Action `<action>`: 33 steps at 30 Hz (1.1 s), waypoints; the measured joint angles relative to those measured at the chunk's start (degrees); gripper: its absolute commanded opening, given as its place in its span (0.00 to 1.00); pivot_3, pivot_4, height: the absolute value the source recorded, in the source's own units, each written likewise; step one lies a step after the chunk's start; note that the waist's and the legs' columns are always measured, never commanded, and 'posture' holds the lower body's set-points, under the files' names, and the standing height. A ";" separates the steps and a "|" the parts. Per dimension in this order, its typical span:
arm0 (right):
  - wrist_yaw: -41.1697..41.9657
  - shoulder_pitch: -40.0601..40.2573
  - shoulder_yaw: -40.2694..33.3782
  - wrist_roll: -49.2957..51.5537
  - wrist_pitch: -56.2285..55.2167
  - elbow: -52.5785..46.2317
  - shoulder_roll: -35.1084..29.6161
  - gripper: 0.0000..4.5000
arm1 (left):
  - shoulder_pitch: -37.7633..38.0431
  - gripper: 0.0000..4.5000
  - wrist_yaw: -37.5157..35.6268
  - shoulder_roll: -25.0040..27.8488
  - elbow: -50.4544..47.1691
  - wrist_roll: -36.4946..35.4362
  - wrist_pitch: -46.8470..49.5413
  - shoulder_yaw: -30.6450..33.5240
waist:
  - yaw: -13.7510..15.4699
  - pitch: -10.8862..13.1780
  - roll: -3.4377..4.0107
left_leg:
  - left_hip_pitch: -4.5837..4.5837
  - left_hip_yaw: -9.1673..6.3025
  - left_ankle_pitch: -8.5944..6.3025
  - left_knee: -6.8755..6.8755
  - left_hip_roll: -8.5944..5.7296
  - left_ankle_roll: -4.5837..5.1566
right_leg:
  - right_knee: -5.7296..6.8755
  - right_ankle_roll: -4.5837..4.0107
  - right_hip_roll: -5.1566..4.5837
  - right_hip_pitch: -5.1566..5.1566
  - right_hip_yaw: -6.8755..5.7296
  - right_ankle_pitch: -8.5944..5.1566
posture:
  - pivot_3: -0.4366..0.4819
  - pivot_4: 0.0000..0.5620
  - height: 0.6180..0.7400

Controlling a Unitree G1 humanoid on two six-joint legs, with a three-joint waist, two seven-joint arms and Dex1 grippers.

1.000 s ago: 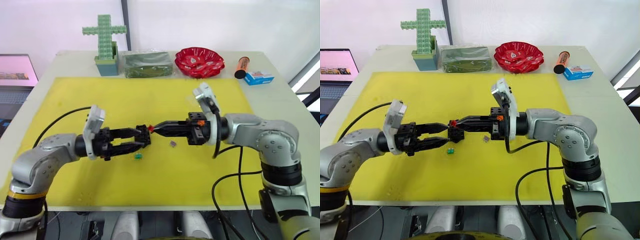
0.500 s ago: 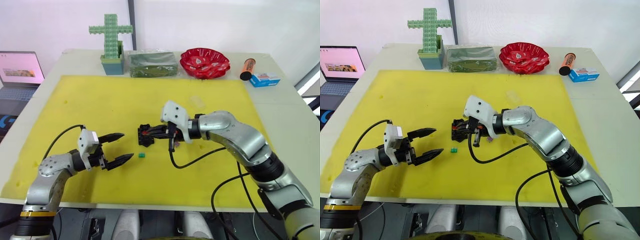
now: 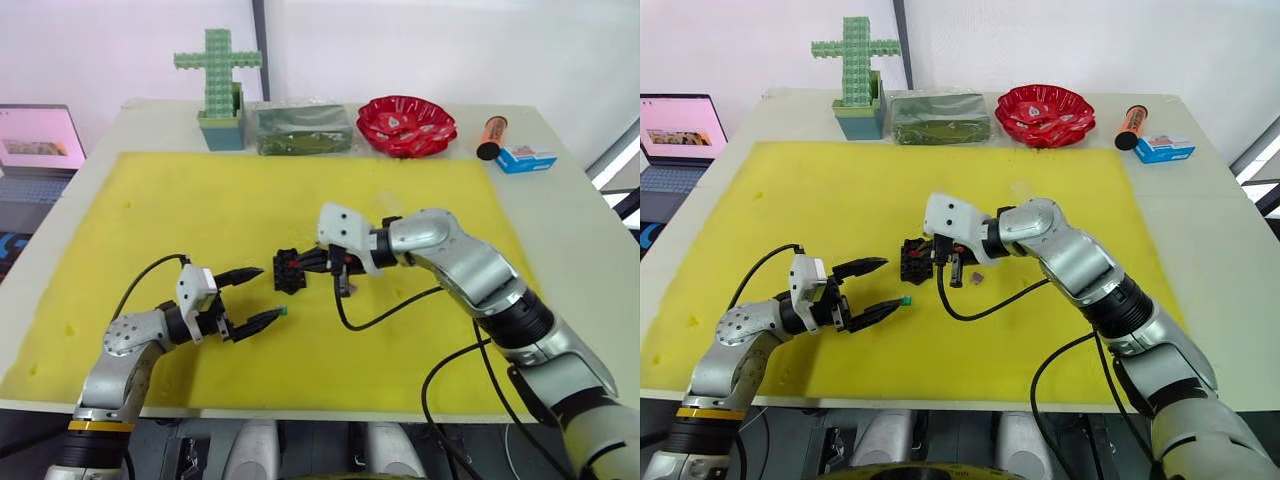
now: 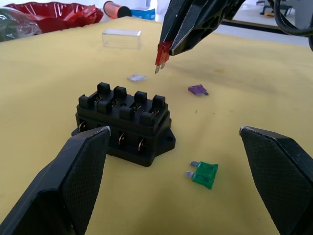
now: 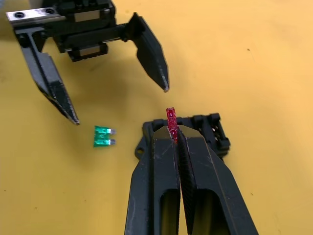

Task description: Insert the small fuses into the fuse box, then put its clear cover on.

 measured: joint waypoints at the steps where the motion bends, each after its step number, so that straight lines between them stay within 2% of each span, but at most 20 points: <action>1: 0.26 0.00 0.01 -0.44 -0.42 0.57 0.41 0.00 | -0.05 0.99 0.06 -0.25 0.21 0.06 -0.46 -0.01 | 0.04 0.00 0.00 | 0.00 0.00 0.00 0.00 0.00 0.00 | 0.00 0.05 0.00 0.01 0.00 0.03 | 0.48 0.27 1.00; 14: 3.43 -0.06 0.41 -5.51 -3.48 4.08 2.65 0.00 | -1.57 0.99 1.89 -3.48 2.46 2.18 -3.58 -1.90 | 0.16 0.00 0.00 | 0.00 0.00 0.00 0.02 -0.01 0.00 | 0.02 0.09 0.01 0.02 0.00 0.05 | 0.48 0.27 1.00; 33: 6.70 -0.05 1.30 -9.58 -6.09 4.80 4.09 0.00 | -1.56 0.99 4.07 -4.35 3.75 3.54 -6.10 -2.20 | 0.16 0.00 0.00 | 0.01 0.00 0.00 0.02 -0.01 0.00 | 0.04 0.10 0.03 0.02 0.00 0.06 | 0.48 0.27 1.00</action>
